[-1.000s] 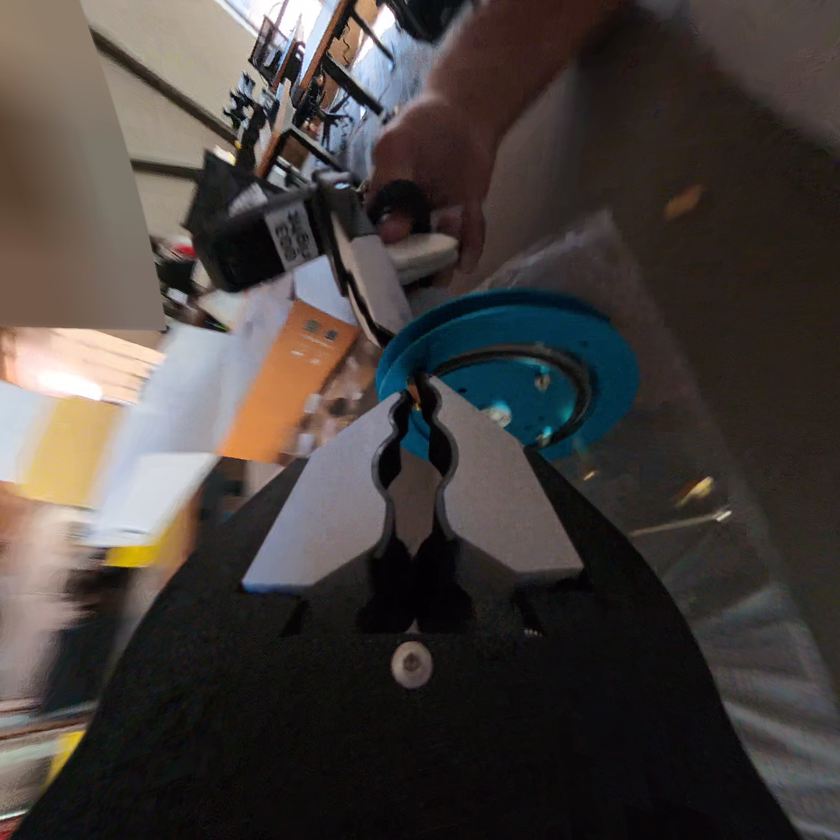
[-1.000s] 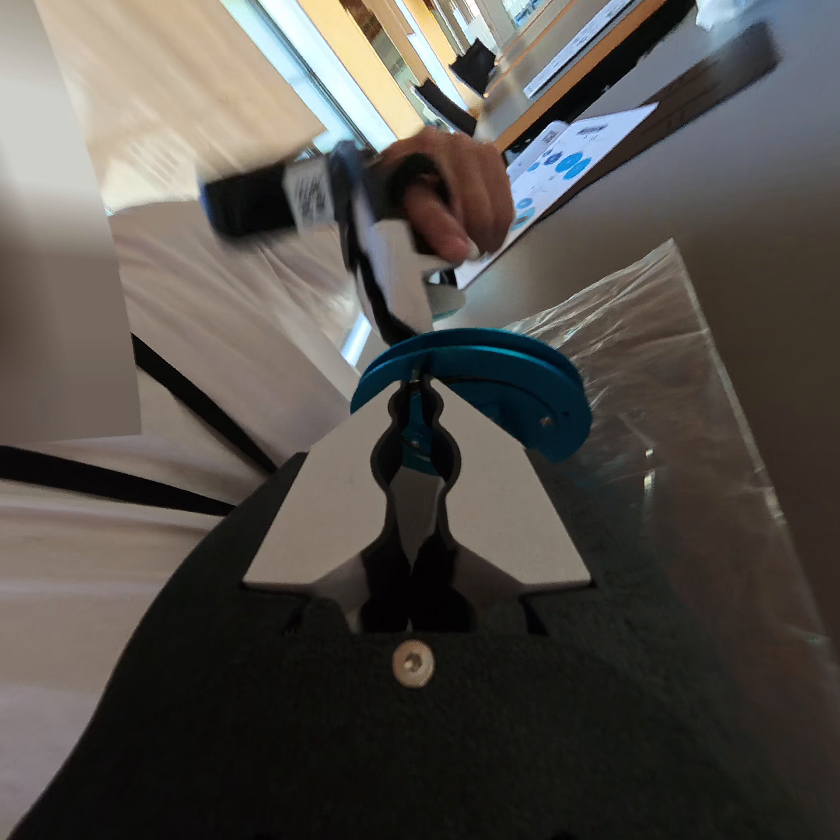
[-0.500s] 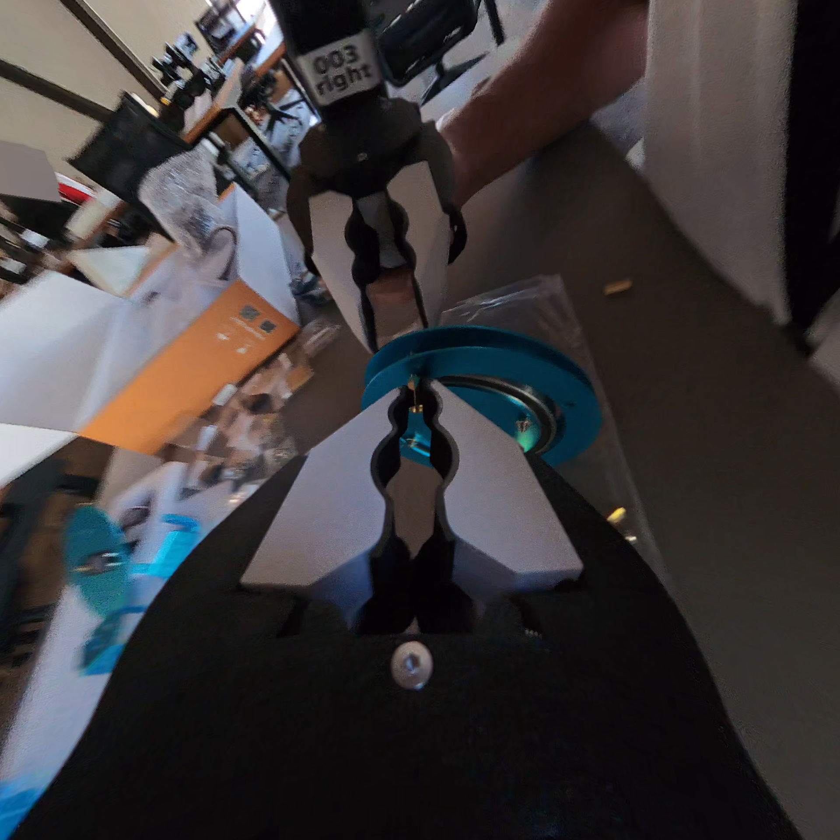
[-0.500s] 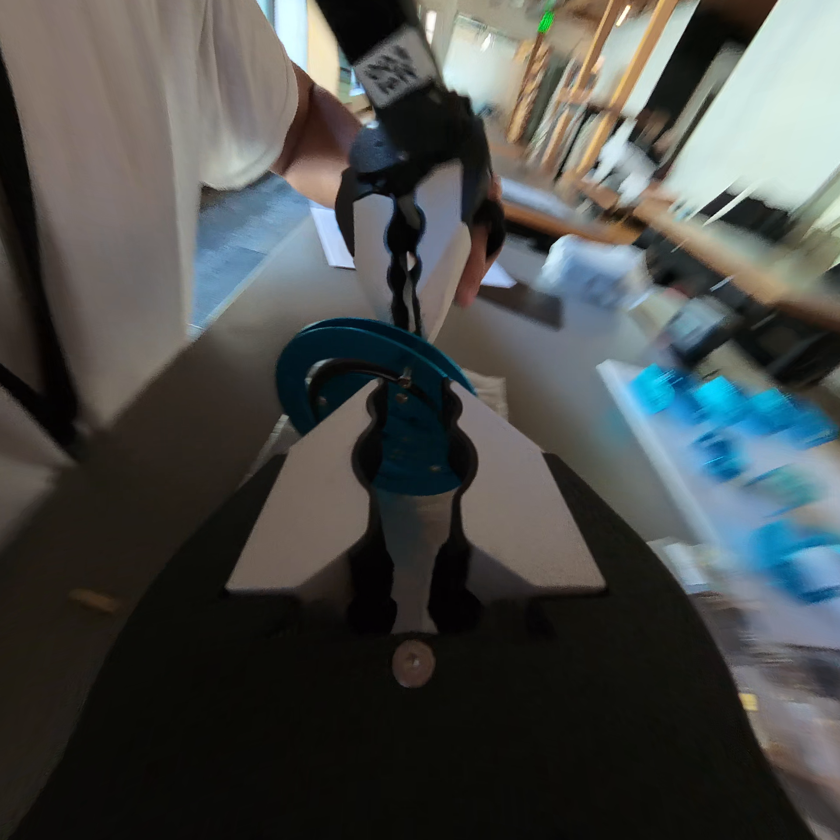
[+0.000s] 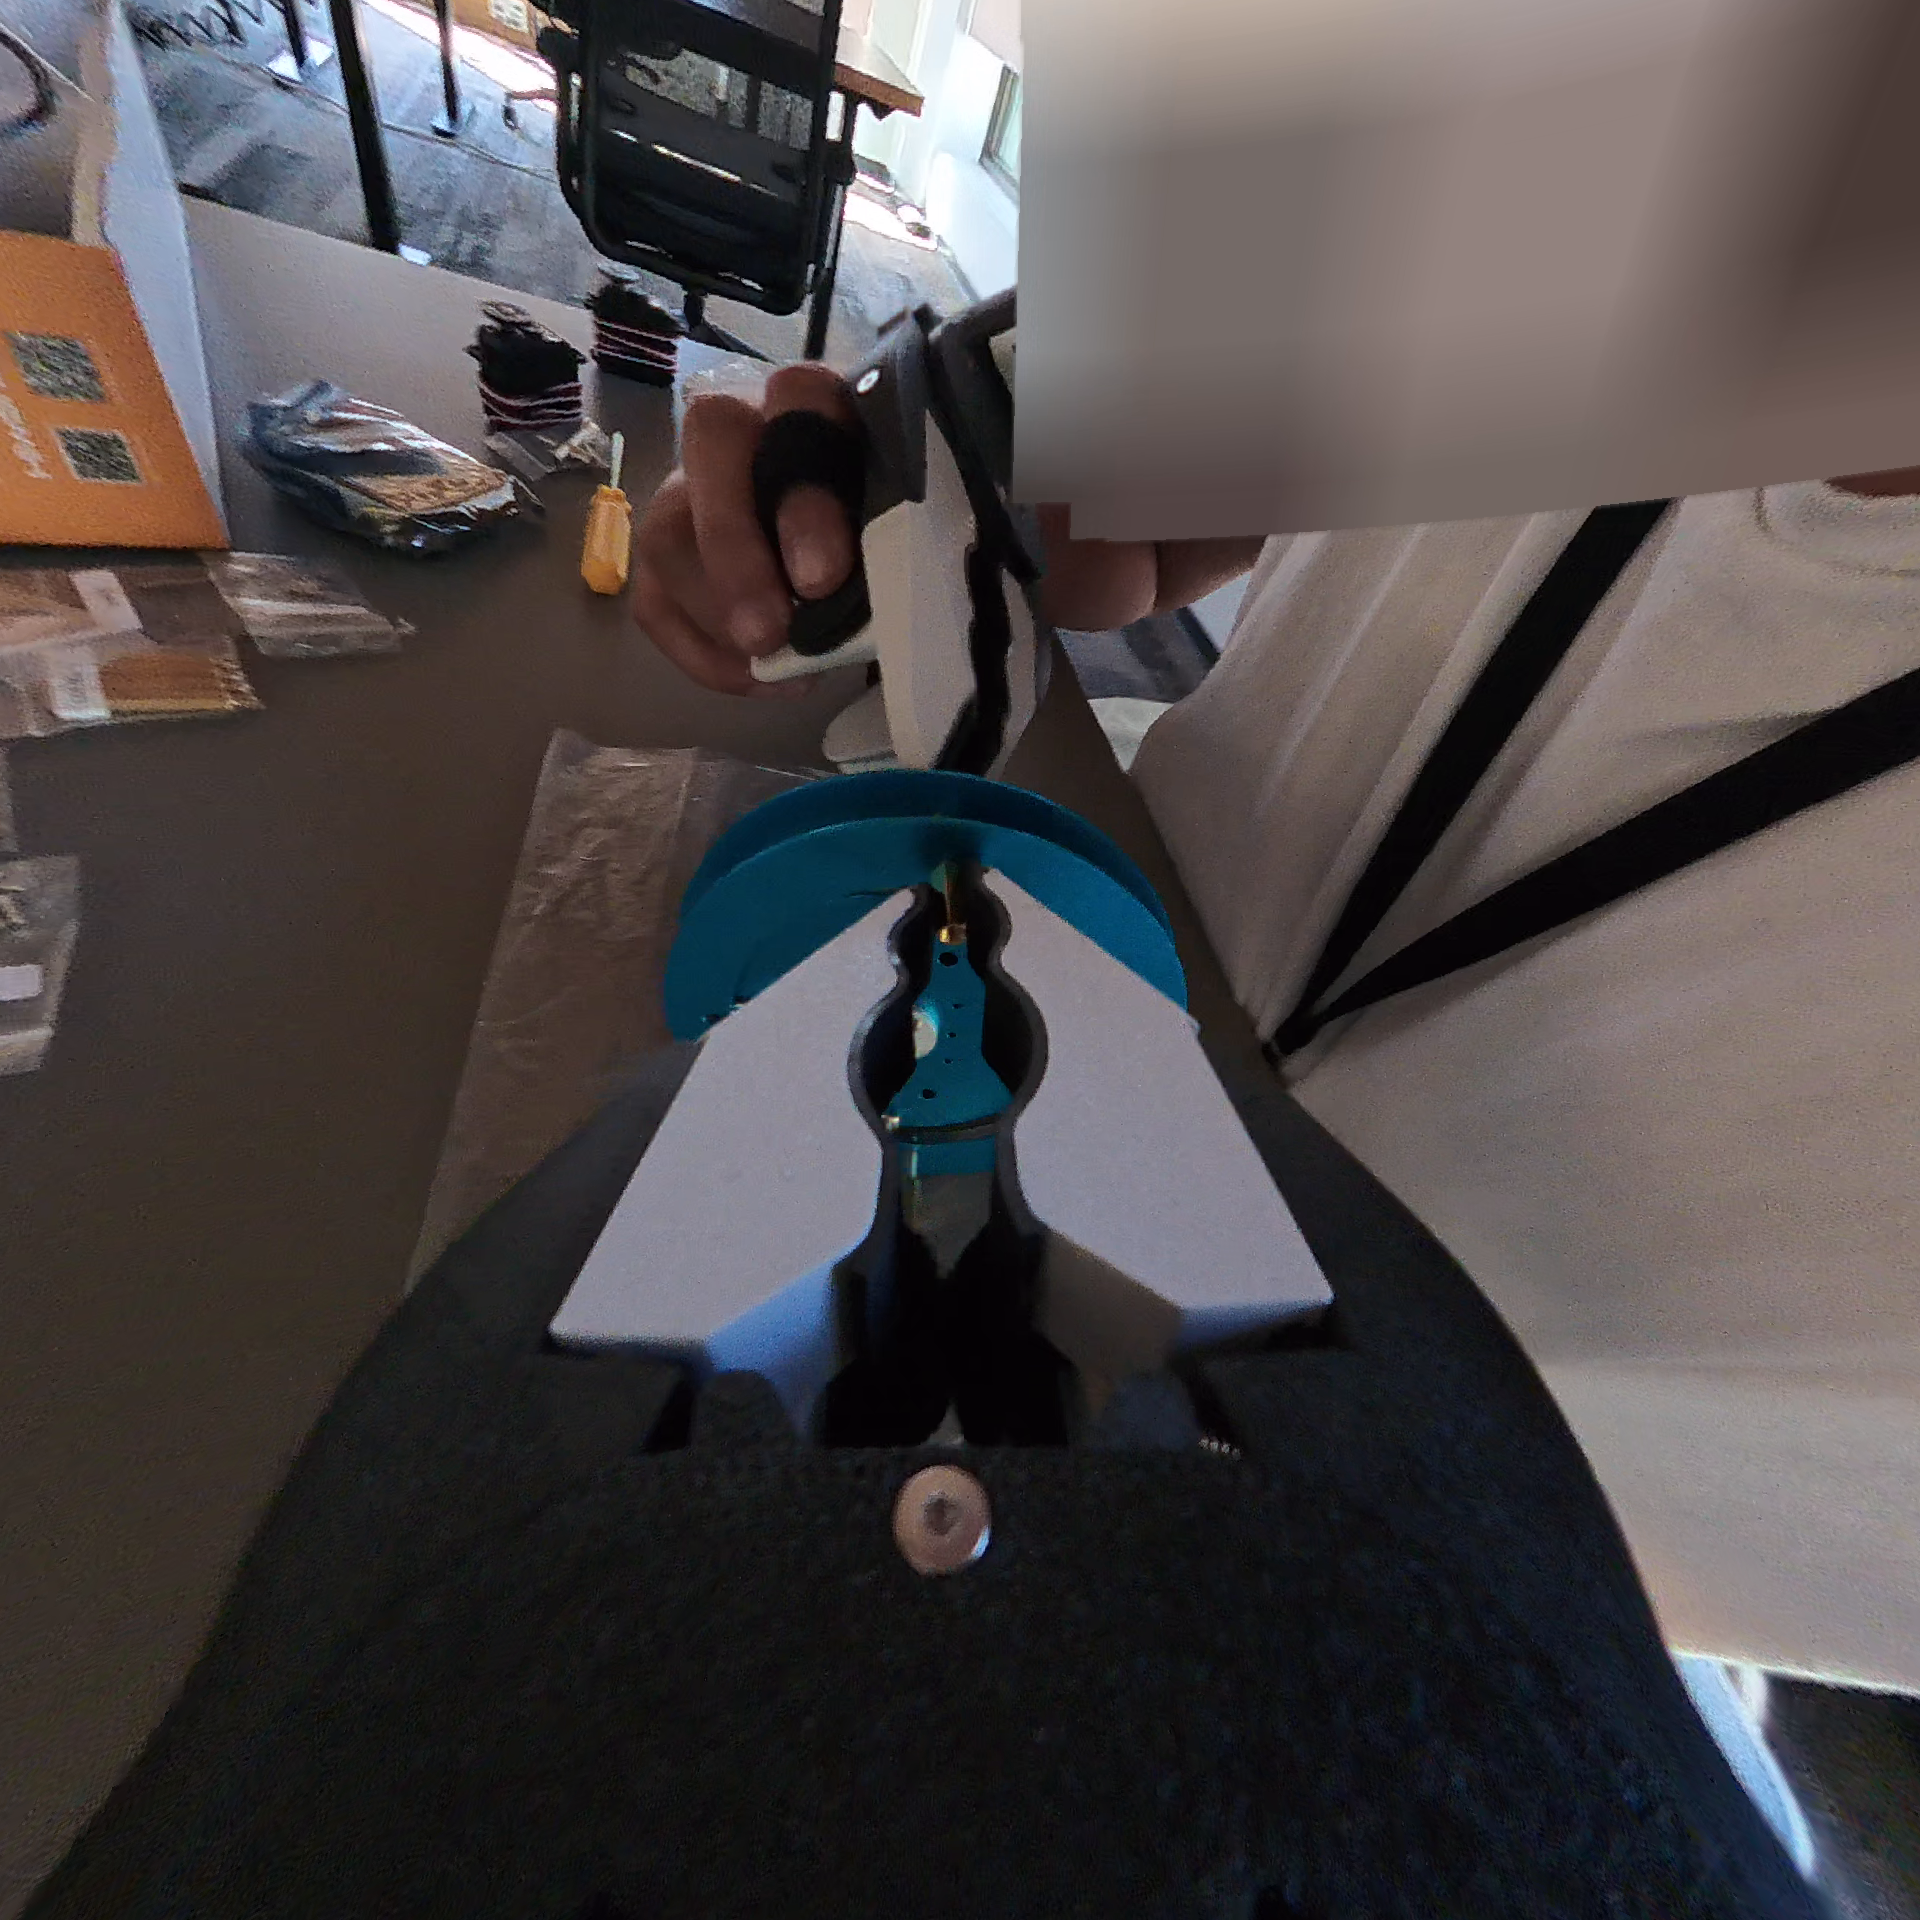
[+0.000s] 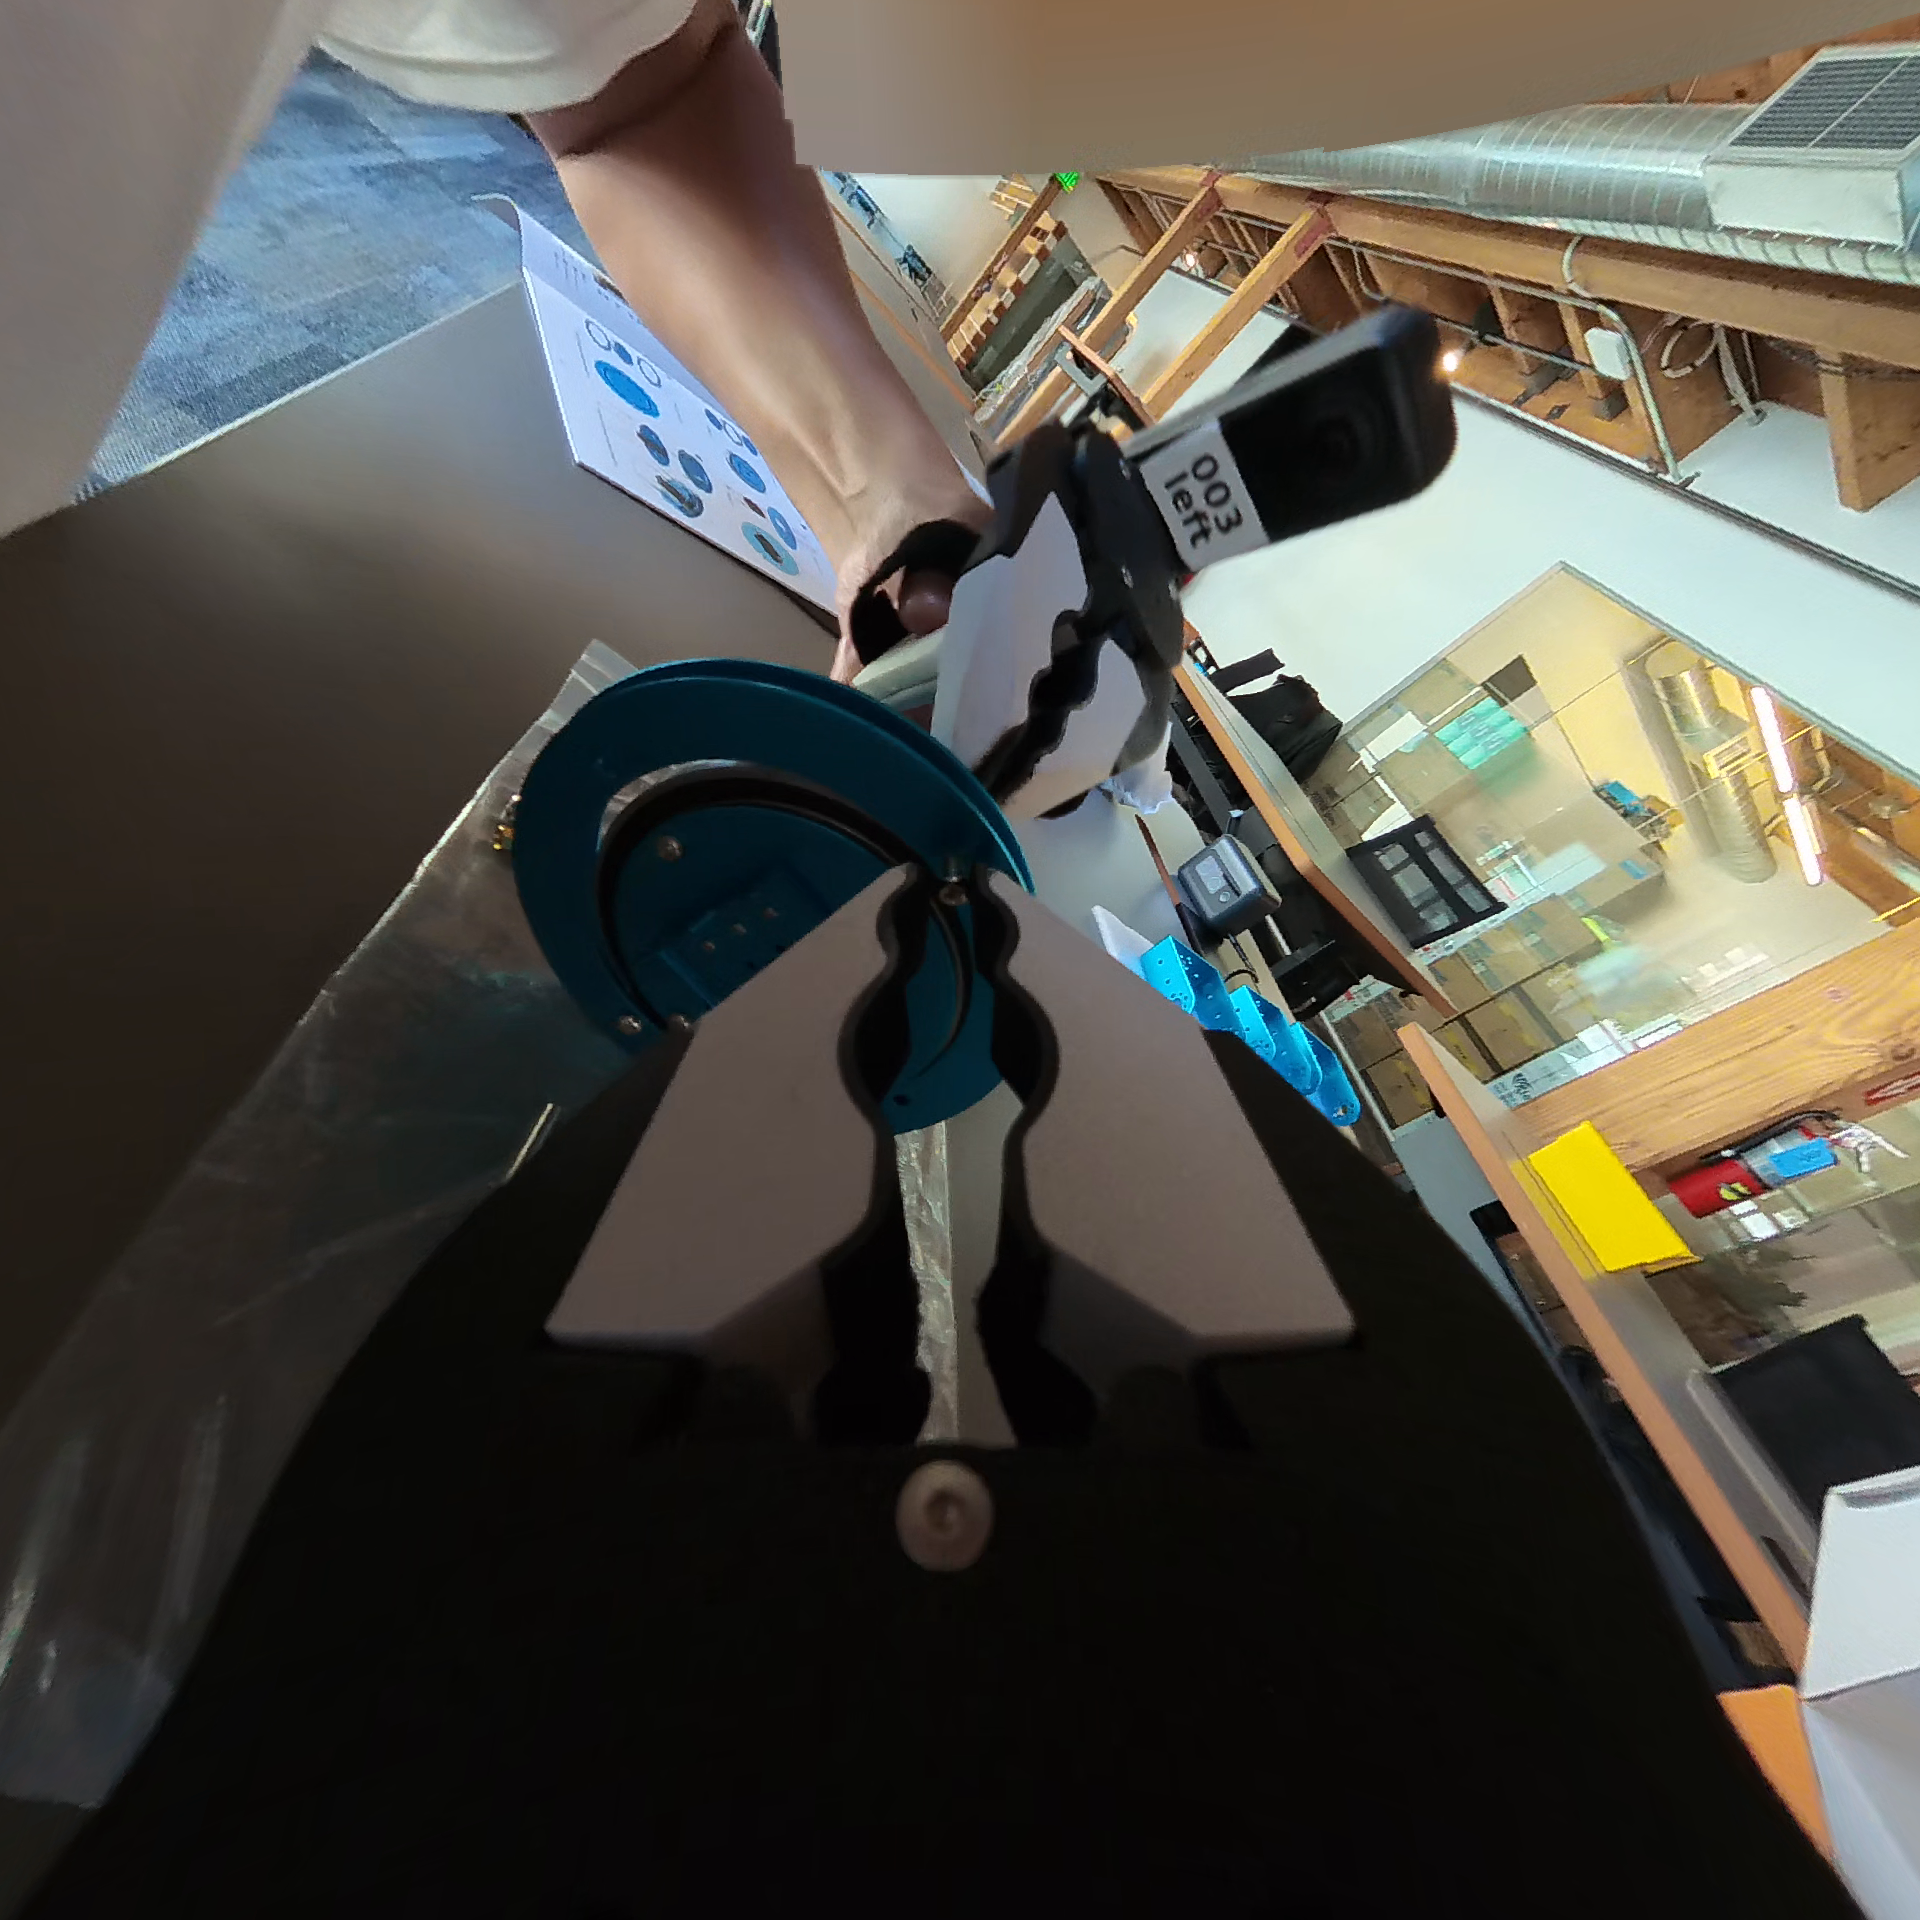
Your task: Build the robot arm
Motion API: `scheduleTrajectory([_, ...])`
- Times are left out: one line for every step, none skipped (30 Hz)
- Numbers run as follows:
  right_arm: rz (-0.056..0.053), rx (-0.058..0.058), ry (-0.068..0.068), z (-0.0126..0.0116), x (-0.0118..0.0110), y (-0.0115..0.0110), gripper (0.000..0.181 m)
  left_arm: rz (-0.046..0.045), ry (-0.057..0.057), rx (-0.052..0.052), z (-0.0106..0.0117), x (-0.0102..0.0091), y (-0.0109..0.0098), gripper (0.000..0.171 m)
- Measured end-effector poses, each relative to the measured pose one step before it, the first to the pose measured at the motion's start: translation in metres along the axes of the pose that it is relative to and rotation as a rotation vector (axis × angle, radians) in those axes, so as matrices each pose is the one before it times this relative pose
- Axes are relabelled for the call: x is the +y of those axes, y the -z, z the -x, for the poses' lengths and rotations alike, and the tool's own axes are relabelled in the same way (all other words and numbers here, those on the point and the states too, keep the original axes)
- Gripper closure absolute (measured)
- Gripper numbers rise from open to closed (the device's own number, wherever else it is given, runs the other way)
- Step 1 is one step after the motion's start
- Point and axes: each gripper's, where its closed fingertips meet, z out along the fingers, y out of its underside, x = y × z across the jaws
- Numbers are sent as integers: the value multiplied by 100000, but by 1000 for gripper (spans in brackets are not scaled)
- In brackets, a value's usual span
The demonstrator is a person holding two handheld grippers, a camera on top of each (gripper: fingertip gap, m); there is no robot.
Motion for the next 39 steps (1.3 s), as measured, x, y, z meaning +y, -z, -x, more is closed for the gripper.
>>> scheduleTrajectory([1071,123,951,6,200,-54,175,-57,2254,2394,-141,16,-19,167])
scheduleTrajectory([1237,-580,914,125,259,-46,175,15,2160,2327,-147,32,-24,167])
scheduleTrajectory([77,-524,636,132,76,-8,175,-29,2760,1689,-46,-10,-43,166])
scheduleTrajectory([-490,293,356,13,-82,23,176,-120,2996,1153,69,-45,-40,166])
scheduleTrajectory([-1461,1327,536,-140,-309,55,177,-312,2383,329,178,-88,3,166])
scheduleTrajectory([-821,1622,891,-214,-224,43,177,-399,1475,-172,227,-86,42,167])
scheduleTrajectory([154,542,985,-81,-34,-20,177,-181,1240,477,119,-34,49,166])
scheduleTrajectory([209,-44,564,16,18,-16,176,-208,1336,970,46,-16,64,166])
scheduleTrajectory([242,151,163,-10,36,-13,175,-418,1218,980,23,-7,17,166])
scheduleTrajectory([54,152,260,-23,4,3,176,-467,1139,996,-15,-14,-15,166])
scheduleTrajectory([36,-26,73,-9,-2,3,177,-344,770,853,-33,-4,-33,166])
scheduleTrajectory([-191,-336,-190,38,-18,-19,177,-51,209,592,-41,15,-16,166])
scheduleTrajectory([112,-16,-50,1,31,-35,177,136,-214,140,-21,4,6,166])
scheduleTrajectory([388,319,364,-20,83,-33,177,227,-346,-184,0,10,-2,166])
scheduleTrajectory([-55,146,362,7,-7,-14,177,281,-223,-96,-14,2,7,166])
scheduleTrajectory([-79,-136,-92,3,-3,-26,177,145,-166,-8,-15,12,4,166])
scheduleTrajectory([70,-251,-329,-18,17,-19,177,-34,-208,-196,-5,3,9,166])
scheduleTrajectory([498,-83,137,-32,58,-5,177,-32,-446,-461,20,-6,3,166])
scheduleTrajectory([632,-176,451,-39,41,-22,177,116,-1125,-768,14,-2,9,166])
scheduleTrajectory([875,-677,-678,-34,67,-16,177,252,-2332,-1368,27,4,13,167])
scheduleTrajectory([1214,-1645,-2218,-43,125,-41,177,407,-3482,-2167,54,-6,19,166])
scheduleTrajectory([1884,-2615,-4918,-90,196,-26,177,776,-4326,-2913,88,-8,10,167])
scheduleTrajectory([1646,-3393,-7446,-43,145,-13,178,1361,-5145,-3191,35,11,-19,167])
scheduleTrajectory([852,-3241,-7421,2,72,36,178,1810,-5898,-3196,-33,41,-57,167])
scheduleTrajectory([80,-1922,-5726,9,66,41,178,1999,-6618,-3662,-35,19,-66,167])
scheduleTrajectory([-552,-251,-4871,-30,99,24,179,2273,-7271,-4072,-21,10,-59,167])
scheduleTrajectory([-808,-240,-5118,1,28,6,179,2595,-8380,-4237,2,16,-28,167])
scheduleTrajectory([373,-566,-7832,-54,54,-12,178,2737,-9102,-4352,35,30,-15,167])
scheduleTrajectory([907,-1061,-11078,-29,67,6,178,2718,-8548,-4032,47,25,-30,168])
scheduleTrajectory([324,-1511,-11462,23,41,23,178,2459,-7868,-3539,30,18,-37,168])
scheduleTrajectory([48,-1460,-10010,30,39,52,177,2204,-7599,-3289,14,-15,-46,169])
scheduleTrajectory([-278,-1486,-8983,20,34,35,178,2069,-7484,-3183,2,-29,-41,169])
scheduleTrajectory([-293,-2263,-8869,58,48,28,177,1910,-7114,-2849,-5,-53,-30,169])
scheduleTrajectory([363,-2159,-9677,26,45,54,177,2138,-6743,-2398,-63,-47,-44,169])
scheduleTrajectory([85,-2455,-9730,69,2,41,178,2201,-7053,-2207,-74,-25,-40,169])
scheduleTrajectory([273,-2836,-9616,114,46,-3,177,1931,-7654,-2207,-84,-59,9,169])
scheduleTrajectory([459,-2946,-9831,138,49,18,178,1920,-7074,-1989,-104,-86,3,169])
scheduleTrajectory([898,-2448,-9058,121,69,25,178,1673,-5417,-1365,-86,-114,5,169])
scheduleTrajectory([656,-2662,-7805,164,101,-4,178,741,-4641,-1052,-81,-173,44,170])
